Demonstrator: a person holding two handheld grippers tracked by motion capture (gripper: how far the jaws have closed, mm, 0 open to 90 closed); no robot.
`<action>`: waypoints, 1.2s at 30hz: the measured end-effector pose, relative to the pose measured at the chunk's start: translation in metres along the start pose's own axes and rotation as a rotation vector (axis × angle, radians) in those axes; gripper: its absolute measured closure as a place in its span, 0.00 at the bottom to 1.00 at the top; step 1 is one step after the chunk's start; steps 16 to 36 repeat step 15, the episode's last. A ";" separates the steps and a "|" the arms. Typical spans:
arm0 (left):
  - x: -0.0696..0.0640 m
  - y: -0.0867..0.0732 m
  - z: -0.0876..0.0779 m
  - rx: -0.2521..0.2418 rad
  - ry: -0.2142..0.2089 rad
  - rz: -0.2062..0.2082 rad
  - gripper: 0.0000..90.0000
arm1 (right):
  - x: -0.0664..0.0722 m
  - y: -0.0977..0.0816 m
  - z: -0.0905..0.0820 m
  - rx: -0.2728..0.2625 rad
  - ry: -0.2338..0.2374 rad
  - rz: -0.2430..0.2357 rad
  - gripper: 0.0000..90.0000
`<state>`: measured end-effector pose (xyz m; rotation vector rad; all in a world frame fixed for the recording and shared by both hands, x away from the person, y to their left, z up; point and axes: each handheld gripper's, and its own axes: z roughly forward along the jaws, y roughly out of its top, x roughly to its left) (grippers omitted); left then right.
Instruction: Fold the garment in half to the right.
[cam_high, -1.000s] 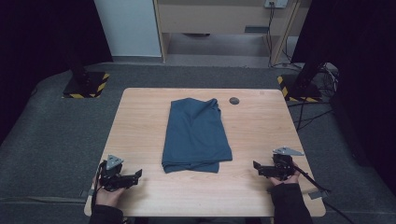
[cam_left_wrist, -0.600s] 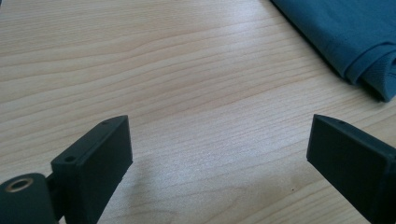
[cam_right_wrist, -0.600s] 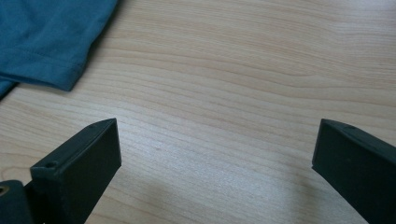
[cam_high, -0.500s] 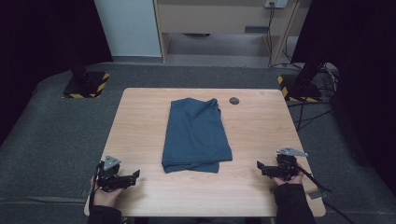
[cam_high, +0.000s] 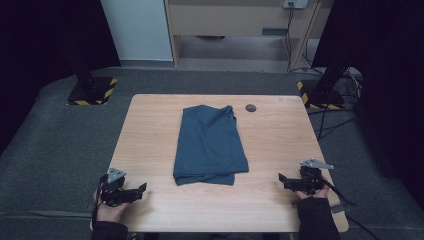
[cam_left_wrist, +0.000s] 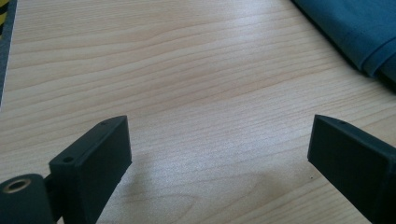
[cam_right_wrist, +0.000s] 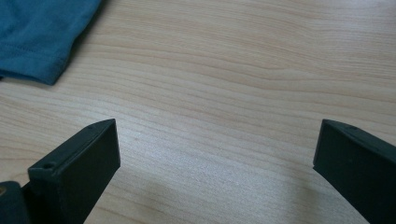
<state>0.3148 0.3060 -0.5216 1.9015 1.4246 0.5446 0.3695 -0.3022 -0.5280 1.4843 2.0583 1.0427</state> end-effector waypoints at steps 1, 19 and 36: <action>0.001 0.000 0.000 0.000 0.001 0.000 0.06 | -0.001 0.000 0.000 0.000 -0.002 0.000 0.01; 0.011 -0.006 -0.003 0.010 0.019 -0.012 0.05 | -0.020 -0.012 -0.014 -0.001 -0.056 0.014 0.01; 0.011 -0.006 -0.003 0.010 0.019 -0.012 0.05 | -0.020 -0.012 -0.014 -0.001 -0.056 0.014 0.01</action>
